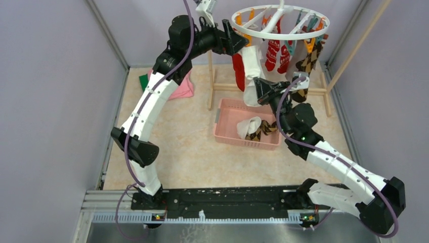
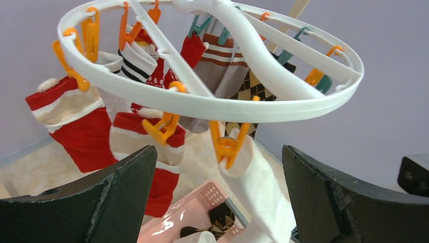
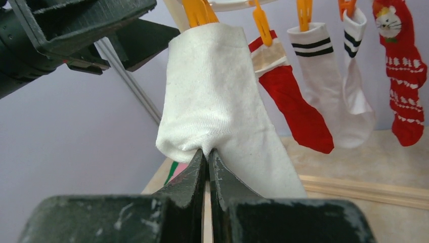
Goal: Remove the socks clipped to the hanger
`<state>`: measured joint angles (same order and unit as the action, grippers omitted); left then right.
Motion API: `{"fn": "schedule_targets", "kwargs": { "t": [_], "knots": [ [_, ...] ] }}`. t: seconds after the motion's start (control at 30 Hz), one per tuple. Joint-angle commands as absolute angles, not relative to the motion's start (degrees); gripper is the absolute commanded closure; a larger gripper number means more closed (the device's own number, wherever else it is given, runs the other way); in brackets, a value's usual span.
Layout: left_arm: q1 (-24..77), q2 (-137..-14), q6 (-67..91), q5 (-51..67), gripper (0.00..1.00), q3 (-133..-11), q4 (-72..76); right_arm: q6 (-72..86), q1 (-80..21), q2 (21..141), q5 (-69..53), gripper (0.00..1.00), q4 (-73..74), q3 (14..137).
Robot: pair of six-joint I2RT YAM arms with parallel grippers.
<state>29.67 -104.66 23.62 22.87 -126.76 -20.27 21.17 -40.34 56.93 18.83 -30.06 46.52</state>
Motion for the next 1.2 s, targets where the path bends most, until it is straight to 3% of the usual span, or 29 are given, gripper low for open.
{"fn": "schedule_targets", "kwargs": {
  "t": [0.0,0.9,1.17],
  "knots": [
    [30.23,-103.7,25.71,24.75,0.01,-126.58,-13.92,22.19,-40.39,57.57,17.56,1.0,-30.7,47.02],
    [30.58,-107.01,30.39,29.22,0.07,-125.44,-12.59,24.06,-40.07,58.87,15.58,1.0,-30.39,46.1],
    [30.52,-110.5,32.03,29.78,0.16,-129.78,-11.13,25.23,-40.06,60.21,14.13,1.0,-30.55,46.3]
  ]
}}
